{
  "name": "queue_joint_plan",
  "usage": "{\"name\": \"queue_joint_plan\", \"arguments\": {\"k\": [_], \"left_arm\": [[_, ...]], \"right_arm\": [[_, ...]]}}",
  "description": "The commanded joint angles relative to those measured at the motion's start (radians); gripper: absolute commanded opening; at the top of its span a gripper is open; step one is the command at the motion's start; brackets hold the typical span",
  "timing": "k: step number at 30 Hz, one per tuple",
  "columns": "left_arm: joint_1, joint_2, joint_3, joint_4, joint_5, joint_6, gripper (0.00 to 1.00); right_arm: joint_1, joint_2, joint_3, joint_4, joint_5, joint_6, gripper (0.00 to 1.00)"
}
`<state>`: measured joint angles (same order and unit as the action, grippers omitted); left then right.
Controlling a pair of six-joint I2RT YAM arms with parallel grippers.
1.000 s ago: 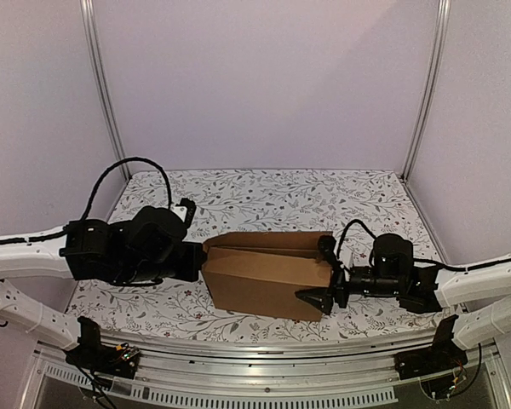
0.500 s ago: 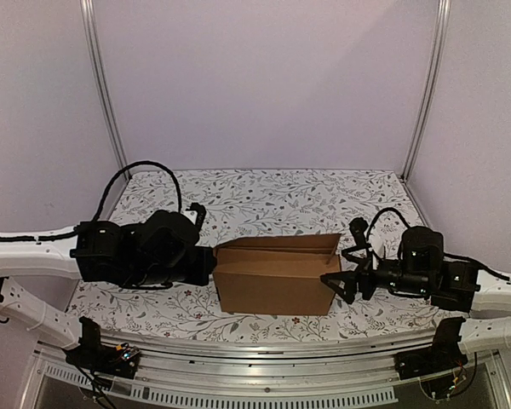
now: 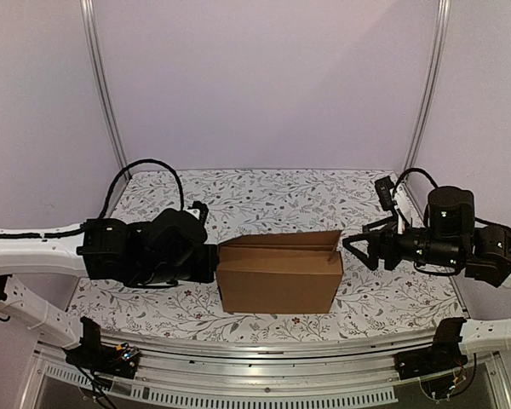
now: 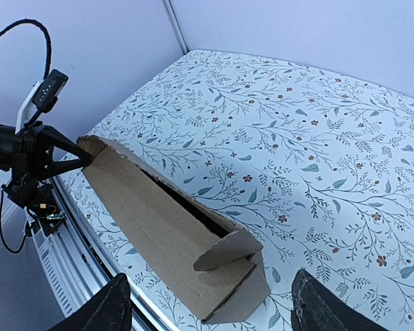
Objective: Fold the paper box
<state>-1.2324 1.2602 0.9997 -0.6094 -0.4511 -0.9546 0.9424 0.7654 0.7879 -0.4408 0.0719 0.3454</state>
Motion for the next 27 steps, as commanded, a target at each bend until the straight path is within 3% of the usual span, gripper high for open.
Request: {"name": "queue_joint_plan", "arguments": {"k": [1,11,27], "left_arm": [[-0.021,0.058,-0.035,-0.159,0.075,-0.021,0.00],[-0.021,0.044,-0.036,-0.163,0.076,-0.016,0.00],[-0.021,0.014,-0.053,-0.156,0.062,-0.004,0.00]], "right_arm": [[0.026,0.109,0.107,-0.144,0.081,0.098,0.73],[0.090,0.280,0.214,-0.179,0.204,0.181,0.53],[0.111,0.347,0.256,-0.222,0.259,0.229,0.37]]}}
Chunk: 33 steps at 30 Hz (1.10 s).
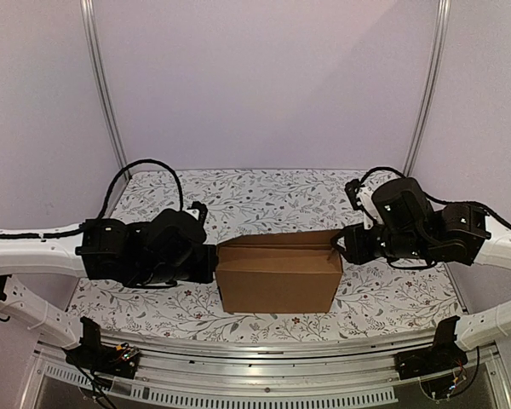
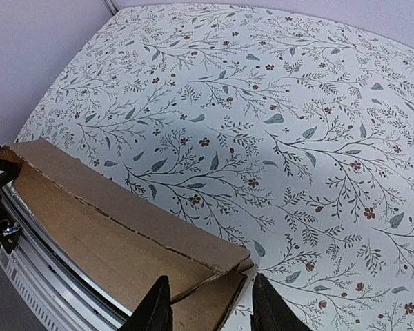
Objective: Fold the paper box
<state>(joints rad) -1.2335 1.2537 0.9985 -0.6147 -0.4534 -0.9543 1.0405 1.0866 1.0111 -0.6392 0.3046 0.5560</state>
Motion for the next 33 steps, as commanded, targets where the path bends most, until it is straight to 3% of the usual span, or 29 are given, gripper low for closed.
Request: {"name": "queue_joint_plan", "arguments": {"k": [1,12,33], "left_arm": [[-0.020,0.020,-0.052,-0.150,0.064,-0.005,0.00],[-0.020,0.013,-0.054,-0.151,0.061,-0.004,0.00],[-0.020,0.021,-0.055,-0.148,0.066,-0.013,0.00]], "right_arm": [[0.014,0.036,0.037,-0.027,0.027,0.018,0.35],[0.028,0.052,0.055,-0.102,0.057,0.007,0.17],[0.031,0.006,0.025,-0.137,0.068,0.019,0.08]]}}
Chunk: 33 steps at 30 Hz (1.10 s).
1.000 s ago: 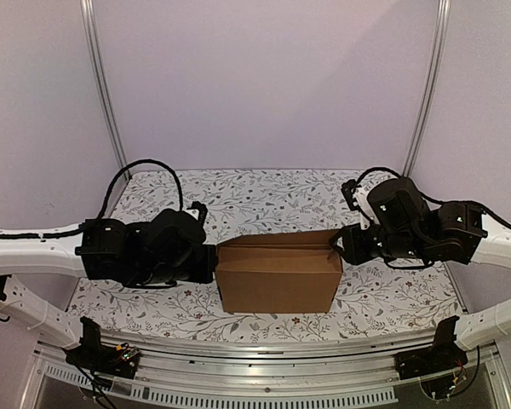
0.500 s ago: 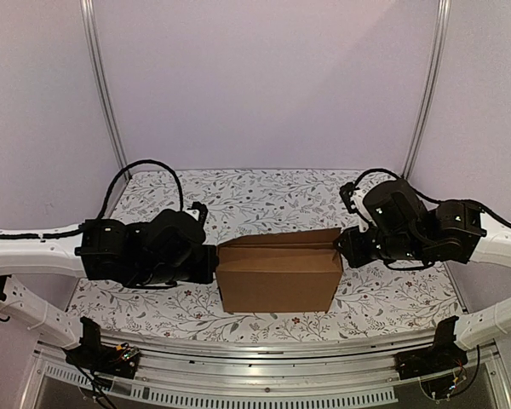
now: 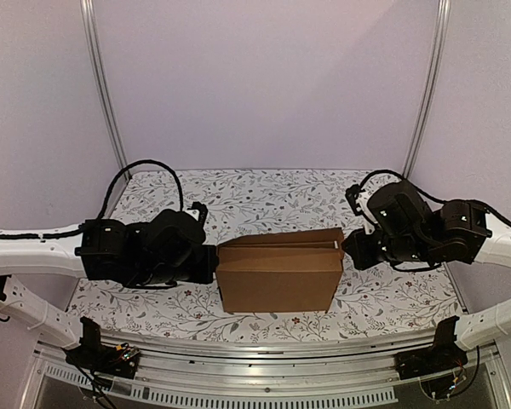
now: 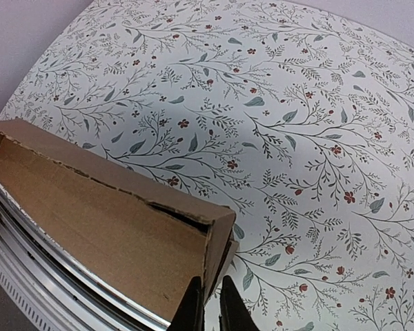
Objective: Fold the paper box
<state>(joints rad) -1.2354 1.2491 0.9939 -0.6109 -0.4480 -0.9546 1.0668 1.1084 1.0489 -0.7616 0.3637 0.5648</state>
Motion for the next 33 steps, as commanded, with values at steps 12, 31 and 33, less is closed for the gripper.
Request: {"name": "queue_joint_plan", "arguments": {"k": [12,31,33], "left_arm": [[-0.018,0.034,-0.054,-0.145,0.066,-0.015,0.00],[-0.019,0.021,-0.077,-0.129,0.062,-0.032,0.00],[-0.019,0.021,-0.075,-0.130,0.058,-0.031,0.00]], "right_arm": [[0.078,0.025,-0.057,0.057,0.035,0.042,0.00],[0.204,0.035,-0.196,0.102,0.157,0.153,0.00],[0.205,0.025,-0.191,0.109,0.159,0.150,0.00]]}}
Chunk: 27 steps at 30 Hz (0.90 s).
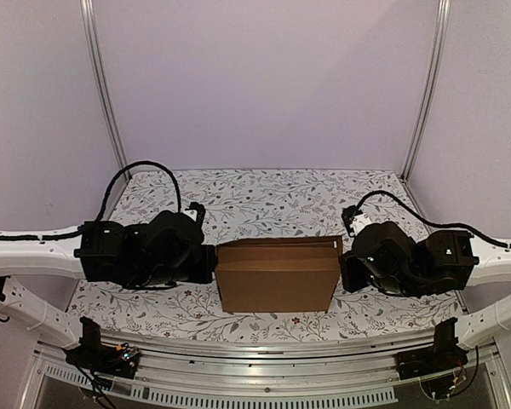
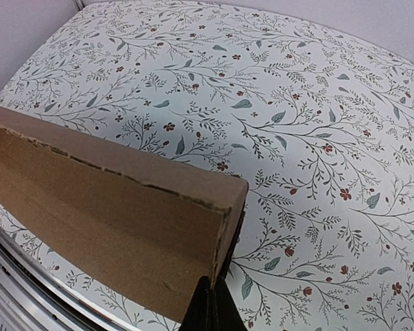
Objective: Fold the paper box
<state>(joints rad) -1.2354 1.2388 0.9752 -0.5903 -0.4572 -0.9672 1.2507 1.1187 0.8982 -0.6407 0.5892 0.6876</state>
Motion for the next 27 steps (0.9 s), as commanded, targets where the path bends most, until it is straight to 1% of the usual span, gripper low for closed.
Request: {"name": "queue_joint_plan", "arguments": {"k": [1,2,5,8,12,13,14,17,18,19,21,26,27], "left_arm": [[-0.020,0.032,-0.055,-0.152,0.064,-0.016,0.00],[-0.019,0.034,-0.053,-0.151,0.062,-0.015,0.00],[-0.019,0.039,-0.050,-0.152,0.061,-0.015,0.00],[-0.020,0.041,-0.046,-0.154,0.061,-0.013,0.00],[-0.021,0.044,-0.040,-0.157,0.060,-0.010,0.00],[-0.021,0.041,-0.039,-0.158,0.059,-0.010,0.00],[-0.021,0.041,-0.038,-0.162,0.058,-0.011,0.00],[-0.021,0.041,-0.037,-0.167,0.054,-0.010,0.00],[-0.021,0.041,-0.037,-0.167,0.054,-0.010,0.00],[-0.021,0.041,-0.036,-0.168,0.054,-0.009,0.00],[-0.021,0.042,-0.035,-0.169,0.054,-0.008,0.00],[-0.021,0.047,-0.033,-0.168,0.055,-0.008,0.00],[-0.021,0.047,-0.034,-0.168,0.055,-0.007,0.00]], "right_arm": [[0.021,0.005,-0.034,-0.011,-0.066,0.021,0.00],[0.022,-0.003,-0.026,-0.012,-0.062,0.010,0.00],[0.021,-0.040,0.019,-0.027,-0.053,-0.024,0.06],[0.021,-0.063,0.087,-0.068,-0.013,-0.079,0.19],[0.022,-0.059,0.169,-0.101,0.067,-0.145,0.30],[0.021,-0.051,0.193,-0.107,0.087,-0.168,0.34],[0.020,-0.044,0.210,-0.109,0.101,-0.184,0.36],[0.018,-0.009,0.262,-0.103,0.130,-0.227,0.37],[0.015,0.011,0.278,-0.095,0.132,-0.244,0.37],[0.013,0.023,0.293,-0.088,0.138,-0.265,0.34],[0.001,0.051,0.315,-0.065,0.142,-0.287,0.26],[-0.056,0.126,0.340,-0.002,0.109,-0.330,0.01],[-0.062,0.138,0.337,0.006,0.108,-0.333,0.00]]}}
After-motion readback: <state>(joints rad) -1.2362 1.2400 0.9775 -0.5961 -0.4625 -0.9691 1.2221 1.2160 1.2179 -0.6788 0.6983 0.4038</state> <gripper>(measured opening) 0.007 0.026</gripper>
